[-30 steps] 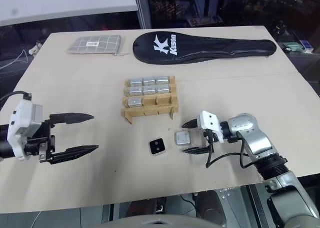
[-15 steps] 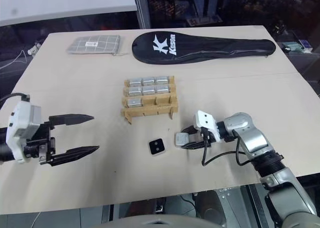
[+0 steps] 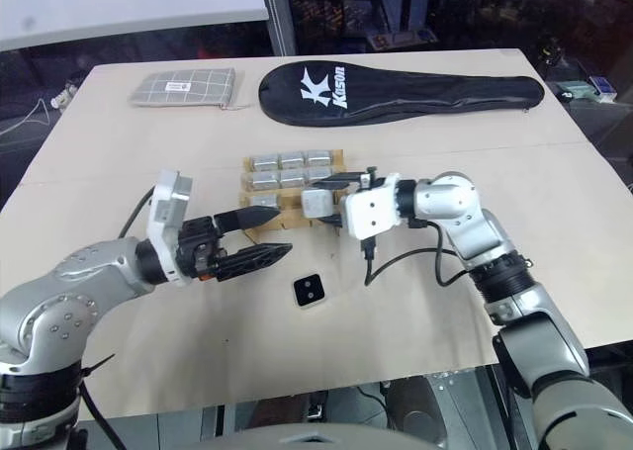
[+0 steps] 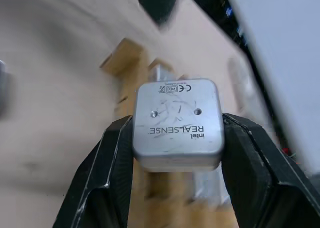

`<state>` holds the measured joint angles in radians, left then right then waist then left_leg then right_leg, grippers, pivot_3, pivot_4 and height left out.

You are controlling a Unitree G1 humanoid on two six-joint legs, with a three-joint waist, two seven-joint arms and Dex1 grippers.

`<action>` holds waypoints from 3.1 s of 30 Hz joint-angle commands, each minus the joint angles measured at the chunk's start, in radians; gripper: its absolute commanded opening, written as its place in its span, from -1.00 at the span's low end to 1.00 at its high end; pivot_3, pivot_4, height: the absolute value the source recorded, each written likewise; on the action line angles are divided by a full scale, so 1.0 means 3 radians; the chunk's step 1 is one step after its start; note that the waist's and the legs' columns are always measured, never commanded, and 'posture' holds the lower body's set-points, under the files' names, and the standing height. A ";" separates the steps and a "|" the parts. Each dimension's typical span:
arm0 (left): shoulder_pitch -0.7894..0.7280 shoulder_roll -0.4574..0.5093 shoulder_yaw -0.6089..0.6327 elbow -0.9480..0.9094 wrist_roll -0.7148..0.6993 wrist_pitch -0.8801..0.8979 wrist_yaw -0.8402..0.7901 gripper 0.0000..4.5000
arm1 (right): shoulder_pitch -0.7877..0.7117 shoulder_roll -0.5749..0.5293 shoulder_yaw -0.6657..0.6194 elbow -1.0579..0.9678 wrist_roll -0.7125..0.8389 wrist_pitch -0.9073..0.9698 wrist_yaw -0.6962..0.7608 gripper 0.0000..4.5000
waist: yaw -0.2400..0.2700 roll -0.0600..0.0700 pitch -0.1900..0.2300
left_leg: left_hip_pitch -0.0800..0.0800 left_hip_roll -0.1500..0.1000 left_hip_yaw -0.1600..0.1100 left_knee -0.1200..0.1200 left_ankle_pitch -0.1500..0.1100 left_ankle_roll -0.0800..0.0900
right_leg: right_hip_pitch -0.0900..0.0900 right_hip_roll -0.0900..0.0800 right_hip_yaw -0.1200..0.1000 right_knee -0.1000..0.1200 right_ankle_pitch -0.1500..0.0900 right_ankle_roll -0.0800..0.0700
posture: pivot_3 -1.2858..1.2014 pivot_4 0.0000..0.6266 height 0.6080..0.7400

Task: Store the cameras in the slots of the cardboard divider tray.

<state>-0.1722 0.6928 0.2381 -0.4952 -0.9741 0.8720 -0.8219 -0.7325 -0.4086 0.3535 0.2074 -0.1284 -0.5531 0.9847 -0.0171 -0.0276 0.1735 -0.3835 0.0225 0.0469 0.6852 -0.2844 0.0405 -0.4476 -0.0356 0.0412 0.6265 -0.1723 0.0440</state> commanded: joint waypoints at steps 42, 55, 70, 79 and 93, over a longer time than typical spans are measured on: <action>-0.0503 -0.0101 -0.0142 0.0798 0.0494 -0.0932 -0.0695 -0.66 | 0.0639 -0.0366 0.0054 -0.1007 0.1143 0.1070 0.0171 0.98 | 0.0028 0.0000 0.0000 | -0.0001 -0.0001 -0.0001 0.0001 -0.0005 0.0009 | 0.0001 -0.0001 -0.0002 0.0000 -0.0008 -0.0013 | 0.03 -0.52 1.00; -0.1571 -0.0361 -0.0555 0.3000 0.1640 -0.2727 -0.1640 -0.66 | 0.2600 -0.1382 -0.1793 -0.2346 0.3234 0.3427 -0.0228 0.98 | 0.0074 -0.0007 0.0000 | -0.0003 -0.0003 0.0001 0.0002 -0.0007 0.0013 | 0.0004 0.0003 0.0000 -0.0004 -0.0009 -0.0011 | 0.03 -0.52 1.00; -0.2297 -0.0725 -0.0640 0.4562 0.2090 -0.3545 -0.2226 -0.66 | 0.3689 -0.0817 -0.2711 -0.2335 0.3128 0.2563 0.0281 0.98 | 0.0078 -0.0014 -0.0004 | -0.0004 -0.0004 0.0001 0.0007 -0.0009 0.0017 | 0.0005 0.0004 0.0001 -0.0005 -0.0007 0.0014 | 0.03 -0.52 1.00; -0.2342 -0.0777 -0.0636 0.4790 0.2207 -0.3690 -0.2253 -0.66 | 0.3500 -0.0847 -0.2662 -0.2238 0.3102 0.2554 0.0310 0.98 | 0.0084 -0.0014 -0.0004 | -0.0005 -0.0004 -0.0002 0.0007 -0.0009 0.0017 | 0.0005 0.0004 0.0001 -0.0004 -0.0004 0.0008 | 0.03 -0.52 1.00; -0.2252 -0.0710 -0.0634 0.4761 0.2306 -0.3686 -0.2249 -0.66 | 0.3347 -0.0831 -0.2583 -0.2173 0.3063 0.2559 0.0316 0.98 | 0.0090 -0.0014 -0.0005 | -0.0005 -0.0004 -0.0002 0.0007 -0.0009 0.0017 | 0.0005 0.0004 0.0000 -0.0003 -0.0001 0.0004 | 0.03 -0.52 1.00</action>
<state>-0.8504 0.4610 0.0499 0.9529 -0.3004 -0.2430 -1.4985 0.2777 -0.6576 -0.4078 -0.4334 0.7867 0.2274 1.0748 0.0098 -0.0319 0.1722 -0.3850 0.0213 0.0462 0.6874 -0.2871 0.0456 -0.4460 -0.0345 0.0413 0.6255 -0.1727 0.0453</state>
